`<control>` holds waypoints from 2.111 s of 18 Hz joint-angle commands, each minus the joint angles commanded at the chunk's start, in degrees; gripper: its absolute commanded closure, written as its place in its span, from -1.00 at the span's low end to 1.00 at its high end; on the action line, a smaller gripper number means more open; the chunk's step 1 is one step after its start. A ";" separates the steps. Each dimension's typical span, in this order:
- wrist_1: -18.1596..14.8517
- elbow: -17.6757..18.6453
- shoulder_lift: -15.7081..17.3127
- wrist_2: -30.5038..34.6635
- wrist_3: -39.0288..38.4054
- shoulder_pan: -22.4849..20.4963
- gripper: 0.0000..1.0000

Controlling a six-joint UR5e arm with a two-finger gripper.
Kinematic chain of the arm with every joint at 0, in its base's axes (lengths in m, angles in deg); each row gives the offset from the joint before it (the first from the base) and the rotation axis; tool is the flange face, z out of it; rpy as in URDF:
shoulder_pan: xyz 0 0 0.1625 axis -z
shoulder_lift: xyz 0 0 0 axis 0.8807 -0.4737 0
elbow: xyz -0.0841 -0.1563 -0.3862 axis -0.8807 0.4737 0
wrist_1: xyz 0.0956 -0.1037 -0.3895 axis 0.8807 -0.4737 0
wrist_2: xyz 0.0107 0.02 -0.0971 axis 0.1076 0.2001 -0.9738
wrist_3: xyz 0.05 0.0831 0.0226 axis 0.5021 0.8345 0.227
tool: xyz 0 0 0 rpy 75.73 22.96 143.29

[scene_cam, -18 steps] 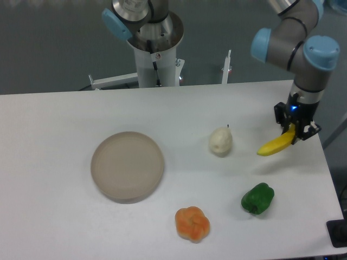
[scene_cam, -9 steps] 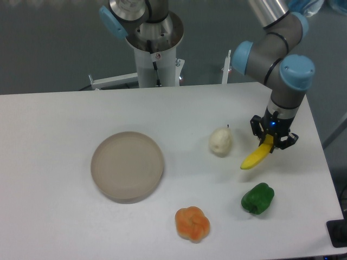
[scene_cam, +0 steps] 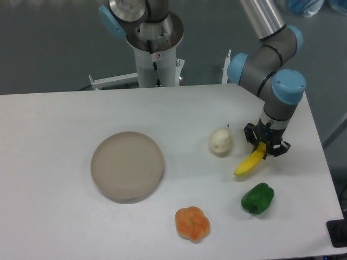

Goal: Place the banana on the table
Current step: 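Carry the held banana toward the white pear and lower it, then set the banana on the table and open the gripper, then raise the open gripper up away from the banana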

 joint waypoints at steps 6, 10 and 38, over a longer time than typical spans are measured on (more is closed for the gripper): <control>0.00 -0.26 -0.53 0.09 0.17 0.09 0.34; 0.00 -0.35 -0.53 0.09 0.09 0.09 0.32; -0.53 -11.42 2.20 4.04 -0.61 4.83 -1.00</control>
